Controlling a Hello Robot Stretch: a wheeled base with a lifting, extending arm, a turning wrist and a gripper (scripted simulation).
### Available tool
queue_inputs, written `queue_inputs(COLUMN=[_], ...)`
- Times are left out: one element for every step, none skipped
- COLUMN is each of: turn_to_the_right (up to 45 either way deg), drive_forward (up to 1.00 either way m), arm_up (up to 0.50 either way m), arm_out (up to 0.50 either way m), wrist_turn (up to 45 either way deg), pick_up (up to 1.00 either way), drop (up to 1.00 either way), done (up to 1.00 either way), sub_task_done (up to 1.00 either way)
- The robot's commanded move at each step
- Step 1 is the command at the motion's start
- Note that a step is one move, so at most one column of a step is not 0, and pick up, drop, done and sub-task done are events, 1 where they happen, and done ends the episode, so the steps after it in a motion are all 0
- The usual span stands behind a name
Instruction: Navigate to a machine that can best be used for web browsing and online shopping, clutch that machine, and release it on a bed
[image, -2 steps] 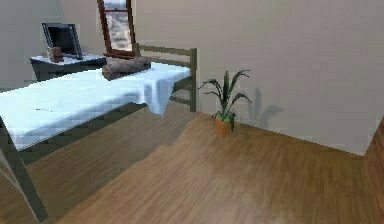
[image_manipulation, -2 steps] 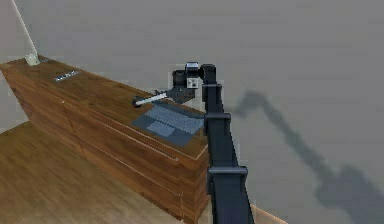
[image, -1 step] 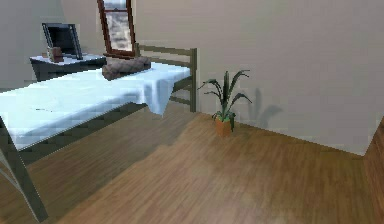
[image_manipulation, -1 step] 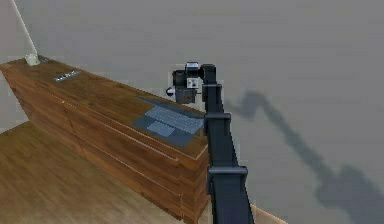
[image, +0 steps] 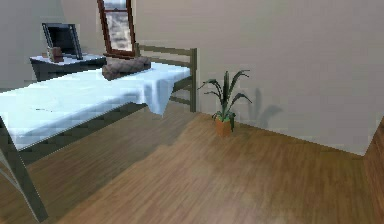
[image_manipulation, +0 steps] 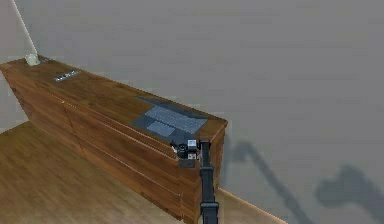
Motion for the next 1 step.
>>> queue_inputs(turn_to_the_right=[0.0], drive_forward=[0.00], arm_up=[0.00], arm_out=[0.00], wrist_turn=[0.0], pick_up=[1.00], drop=[0.00], done=[0.00], sub_task_done=[0.00])
